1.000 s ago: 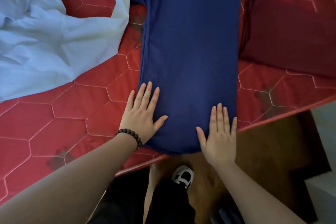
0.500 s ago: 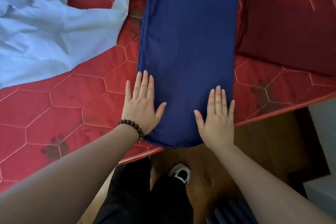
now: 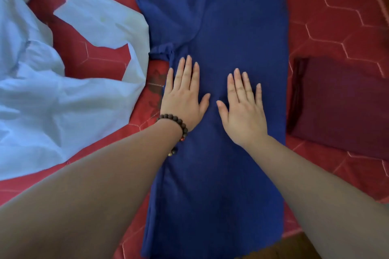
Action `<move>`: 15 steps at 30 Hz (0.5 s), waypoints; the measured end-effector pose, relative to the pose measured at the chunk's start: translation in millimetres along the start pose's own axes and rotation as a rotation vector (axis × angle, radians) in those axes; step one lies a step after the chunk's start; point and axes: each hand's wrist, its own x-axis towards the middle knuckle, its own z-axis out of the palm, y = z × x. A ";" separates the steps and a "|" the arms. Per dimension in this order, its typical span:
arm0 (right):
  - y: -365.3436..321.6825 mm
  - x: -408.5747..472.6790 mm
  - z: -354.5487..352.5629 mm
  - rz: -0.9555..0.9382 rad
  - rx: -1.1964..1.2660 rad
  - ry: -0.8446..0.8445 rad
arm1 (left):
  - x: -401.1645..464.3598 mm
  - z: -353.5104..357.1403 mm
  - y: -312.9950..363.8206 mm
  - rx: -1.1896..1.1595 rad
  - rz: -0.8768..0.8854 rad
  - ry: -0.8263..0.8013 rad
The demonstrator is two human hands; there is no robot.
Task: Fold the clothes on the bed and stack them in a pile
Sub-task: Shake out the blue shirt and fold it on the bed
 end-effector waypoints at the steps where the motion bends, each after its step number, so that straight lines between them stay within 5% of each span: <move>1: 0.6 15.7 -4.3 -0.021 -0.003 -0.010 | 1.4 0.8 -2.5 0.019 -0.002 0.008; 15: -91.0 261.0 -75.3 -0.499 0.088 -0.064 | 6.0 6.9 -4.4 -0.047 -0.029 -0.030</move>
